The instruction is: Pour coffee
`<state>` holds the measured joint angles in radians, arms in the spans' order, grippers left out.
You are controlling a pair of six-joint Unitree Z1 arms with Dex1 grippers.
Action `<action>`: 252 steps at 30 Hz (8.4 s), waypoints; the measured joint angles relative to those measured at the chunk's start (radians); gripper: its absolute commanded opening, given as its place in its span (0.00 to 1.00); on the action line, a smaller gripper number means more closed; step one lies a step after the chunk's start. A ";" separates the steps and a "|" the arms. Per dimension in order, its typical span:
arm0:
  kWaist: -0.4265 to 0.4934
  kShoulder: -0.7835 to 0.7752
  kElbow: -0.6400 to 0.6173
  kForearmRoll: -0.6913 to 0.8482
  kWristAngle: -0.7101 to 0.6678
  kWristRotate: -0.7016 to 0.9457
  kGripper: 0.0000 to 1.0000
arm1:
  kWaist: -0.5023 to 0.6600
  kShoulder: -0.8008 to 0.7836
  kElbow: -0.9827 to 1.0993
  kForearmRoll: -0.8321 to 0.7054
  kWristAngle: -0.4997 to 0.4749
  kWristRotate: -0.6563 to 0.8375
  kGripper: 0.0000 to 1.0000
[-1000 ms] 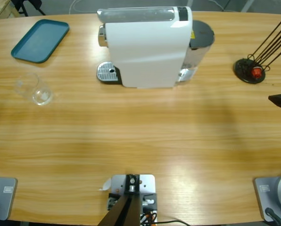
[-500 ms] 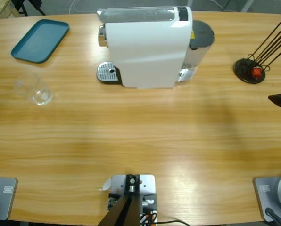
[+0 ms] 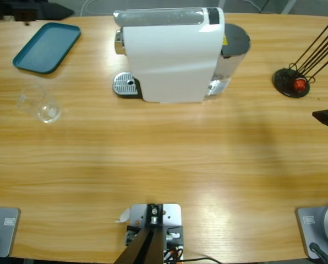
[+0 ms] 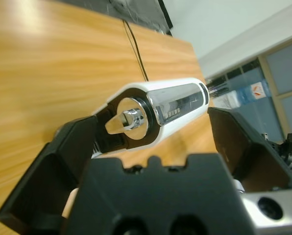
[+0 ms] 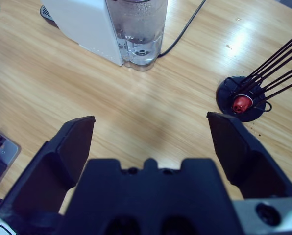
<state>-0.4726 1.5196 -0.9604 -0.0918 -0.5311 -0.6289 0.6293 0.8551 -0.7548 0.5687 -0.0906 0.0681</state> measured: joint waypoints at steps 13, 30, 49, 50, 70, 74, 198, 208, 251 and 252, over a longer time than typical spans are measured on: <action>-0.080 0.161 -0.096 -0.024 -0.107 -0.030 0.59 | 0.000 0.002 0.000 0.000 0.000 0.001 1.00; -0.093 0.169 -0.096 -0.024 -0.044 -0.063 0.00 | 0.000 0.002 0.000 0.000 0.000 0.001 1.00; -0.097 0.168 -0.108 -0.035 -0.026 -0.063 0.00 | 0.000 0.040 -0.013 0.013 -0.038 0.002 1.00; -0.098 0.168 -0.130 -0.026 -0.026 -0.063 0.00 | 0.000 0.051 -0.014 0.013 -0.057 0.005 1.00; -0.288 0.036 -0.265 0.199 0.179 0.830 0.97 | -0.333 0.083 0.083 -0.189 -0.153 0.071 0.72; -0.289 -0.128 -0.075 0.244 0.312 0.902 0.97 | -0.442 0.218 0.226 -0.436 -0.134 0.126 0.67; -0.291 -0.401 0.110 0.387 0.494 0.606 0.97 | 0.334 0.633 -0.566 -0.247 0.177 -0.378 0.00; -0.291 -0.409 0.112 0.390 0.517 0.606 0.97 | 0.274 0.878 -0.796 -0.246 0.065 -0.642 0.00; -0.290 -0.384 0.134 0.377 0.518 0.606 0.97 | 0.179 0.961 -0.755 -0.239 0.066 -0.700 0.00; -0.290 -0.384 0.136 0.377 0.518 0.606 0.97 | 0.179 0.961 -0.755 -0.239 0.059 -0.702 0.00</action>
<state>-0.7629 1.1355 -0.8240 0.2850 -0.0132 -0.0229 0.8083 1.8161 -1.5096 0.3298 -0.0312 -0.6339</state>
